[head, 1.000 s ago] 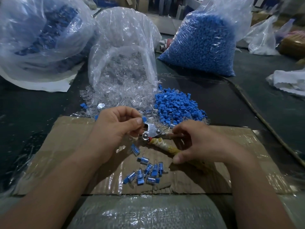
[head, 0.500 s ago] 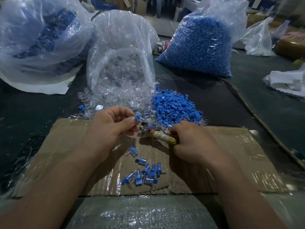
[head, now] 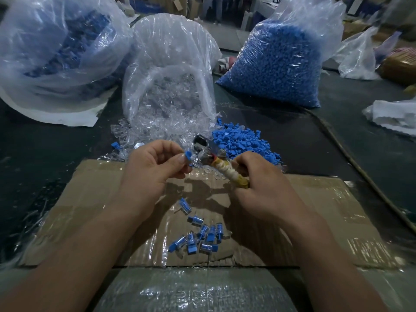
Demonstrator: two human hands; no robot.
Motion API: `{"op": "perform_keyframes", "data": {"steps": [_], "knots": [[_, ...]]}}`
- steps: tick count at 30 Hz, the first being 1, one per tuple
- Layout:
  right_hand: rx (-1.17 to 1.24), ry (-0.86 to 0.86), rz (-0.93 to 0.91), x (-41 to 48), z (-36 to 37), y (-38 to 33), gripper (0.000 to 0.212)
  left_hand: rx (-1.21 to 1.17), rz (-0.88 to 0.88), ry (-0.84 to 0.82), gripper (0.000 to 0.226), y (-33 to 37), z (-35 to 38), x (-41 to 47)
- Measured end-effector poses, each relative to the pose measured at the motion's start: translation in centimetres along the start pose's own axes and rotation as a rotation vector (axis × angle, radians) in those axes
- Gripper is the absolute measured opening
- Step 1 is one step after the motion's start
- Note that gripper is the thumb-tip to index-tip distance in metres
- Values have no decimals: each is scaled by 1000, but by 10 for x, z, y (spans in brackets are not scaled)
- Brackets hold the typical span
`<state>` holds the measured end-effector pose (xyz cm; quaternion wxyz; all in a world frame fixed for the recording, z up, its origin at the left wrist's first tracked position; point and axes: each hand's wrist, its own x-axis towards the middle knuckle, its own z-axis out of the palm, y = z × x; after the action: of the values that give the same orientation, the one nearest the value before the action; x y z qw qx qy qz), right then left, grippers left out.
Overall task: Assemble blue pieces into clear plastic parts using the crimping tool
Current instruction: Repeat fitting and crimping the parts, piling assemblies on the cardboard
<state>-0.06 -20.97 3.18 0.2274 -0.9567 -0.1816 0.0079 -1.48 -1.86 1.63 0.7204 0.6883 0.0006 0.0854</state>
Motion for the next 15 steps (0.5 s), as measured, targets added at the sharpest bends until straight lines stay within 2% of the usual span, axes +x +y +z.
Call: {"op": "perform_keyframes", "data": {"steps": [15], "knots": [[13,-90,-55,-1,-2,-4,27,42,25,21,13,3,2,-3]]}}
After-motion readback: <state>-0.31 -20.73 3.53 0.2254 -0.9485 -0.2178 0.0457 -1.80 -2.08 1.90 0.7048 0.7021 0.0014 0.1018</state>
